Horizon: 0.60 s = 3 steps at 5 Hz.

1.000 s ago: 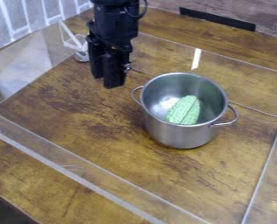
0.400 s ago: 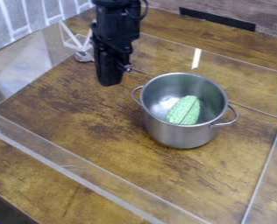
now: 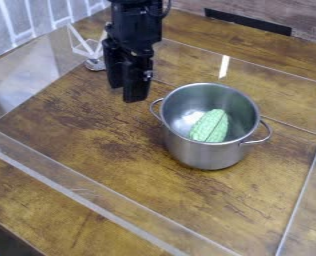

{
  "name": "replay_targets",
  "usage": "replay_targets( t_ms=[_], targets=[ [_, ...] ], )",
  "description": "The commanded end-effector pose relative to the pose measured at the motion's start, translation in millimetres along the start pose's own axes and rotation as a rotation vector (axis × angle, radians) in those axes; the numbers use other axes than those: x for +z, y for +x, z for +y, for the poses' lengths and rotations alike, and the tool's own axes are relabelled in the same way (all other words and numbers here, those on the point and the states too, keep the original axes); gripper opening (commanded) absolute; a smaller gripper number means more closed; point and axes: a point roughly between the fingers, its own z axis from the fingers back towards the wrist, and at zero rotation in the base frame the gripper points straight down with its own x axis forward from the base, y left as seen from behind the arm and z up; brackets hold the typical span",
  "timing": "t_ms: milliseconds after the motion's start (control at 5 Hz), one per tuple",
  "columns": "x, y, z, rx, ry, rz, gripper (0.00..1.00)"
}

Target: Move the pink spoon to the left

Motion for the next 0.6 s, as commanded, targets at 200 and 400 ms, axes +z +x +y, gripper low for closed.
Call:
replay_targets(
  t_ms=[200,400],
  targets=[
    [27.9,6.4,12,0.024,0.054,-0.079,0.00],
    [37.9,15.1,11,0.052,0.067,-0.101,0.00]
  ],
)
